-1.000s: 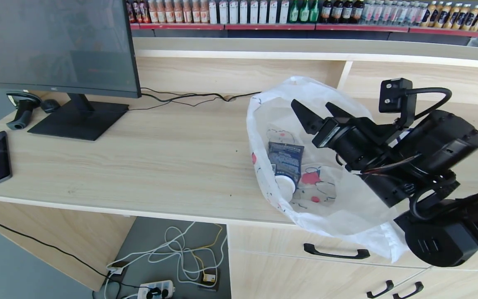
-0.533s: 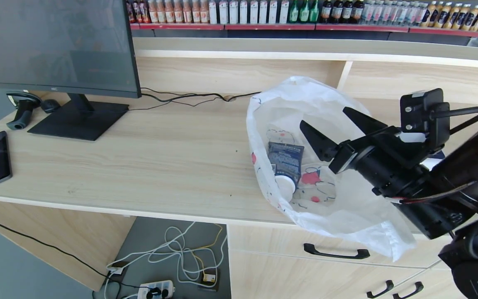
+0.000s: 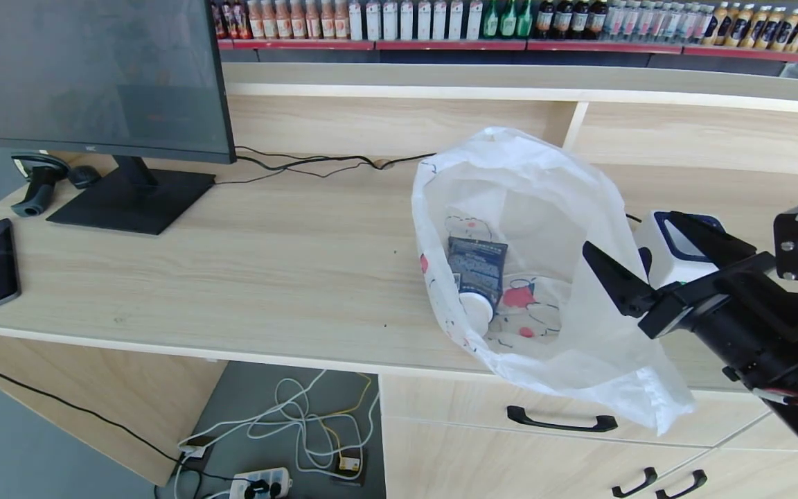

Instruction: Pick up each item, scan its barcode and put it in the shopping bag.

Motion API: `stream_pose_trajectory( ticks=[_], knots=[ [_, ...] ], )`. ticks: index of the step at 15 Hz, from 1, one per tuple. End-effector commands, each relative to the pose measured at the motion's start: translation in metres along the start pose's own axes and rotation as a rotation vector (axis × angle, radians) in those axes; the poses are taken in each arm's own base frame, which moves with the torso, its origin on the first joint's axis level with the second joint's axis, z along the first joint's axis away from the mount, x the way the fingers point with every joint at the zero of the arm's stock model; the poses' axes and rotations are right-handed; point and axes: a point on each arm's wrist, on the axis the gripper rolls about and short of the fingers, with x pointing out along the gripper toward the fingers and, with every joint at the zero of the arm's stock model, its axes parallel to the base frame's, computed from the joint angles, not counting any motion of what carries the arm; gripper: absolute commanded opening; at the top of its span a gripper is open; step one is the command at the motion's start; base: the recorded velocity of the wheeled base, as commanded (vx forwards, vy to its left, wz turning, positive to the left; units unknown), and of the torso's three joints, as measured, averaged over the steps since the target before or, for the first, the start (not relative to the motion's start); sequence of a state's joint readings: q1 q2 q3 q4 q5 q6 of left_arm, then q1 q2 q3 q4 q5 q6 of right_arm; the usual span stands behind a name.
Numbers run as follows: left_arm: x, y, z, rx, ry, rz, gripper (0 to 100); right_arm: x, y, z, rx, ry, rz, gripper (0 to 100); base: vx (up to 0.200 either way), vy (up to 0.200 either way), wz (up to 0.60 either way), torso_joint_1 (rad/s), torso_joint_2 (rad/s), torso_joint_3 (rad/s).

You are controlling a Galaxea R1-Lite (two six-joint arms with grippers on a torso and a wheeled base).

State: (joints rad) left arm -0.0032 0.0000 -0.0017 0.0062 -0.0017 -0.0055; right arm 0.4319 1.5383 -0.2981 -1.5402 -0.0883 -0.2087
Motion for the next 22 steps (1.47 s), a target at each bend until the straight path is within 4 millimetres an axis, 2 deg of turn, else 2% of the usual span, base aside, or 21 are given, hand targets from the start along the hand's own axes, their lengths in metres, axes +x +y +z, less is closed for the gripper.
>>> stream_pose_trajectory(
  ticks=[1,6,10,14,22],
  knots=[
    [0.0,0.0,0.0,-0.001,0.0,0.0,0,-0.007,-0.01,0.001,-0.009,0.002,-0.04,100,0.0,0.0,0.0,0.0,0.0,0.0],
    [0.0,0.0,0.0,-0.001,0.0,0.0,0,-0.008,-0.01,0.0,0.009,0.004,-0.038,100,0.0,0.0,0.0,0.0,0.0,0.0],
    [0.0,0.0,0.0,-0.001,0.0,0.0,0,-0.012,-0.009,-0.004,0.017,0.026,-0.023,100,0.0,0.0,-0.6,0.002,0.0,0.002],
    [0.0,0.0,0.0,0.001,0.0,0.0,0,-0.019,0.002,-0.002,0.061,0.026,0.029,100,0.0,0.0,0.0,0.0,0.0,0.0],
    [0.0,0.0,0.0,-0.001,0.0,0.0,0,-0.021,0.001,0.001,0.089,0.014,0.027,100,0.0,-0.2,0.0,0.005,0.0,0.003]
  ],
)
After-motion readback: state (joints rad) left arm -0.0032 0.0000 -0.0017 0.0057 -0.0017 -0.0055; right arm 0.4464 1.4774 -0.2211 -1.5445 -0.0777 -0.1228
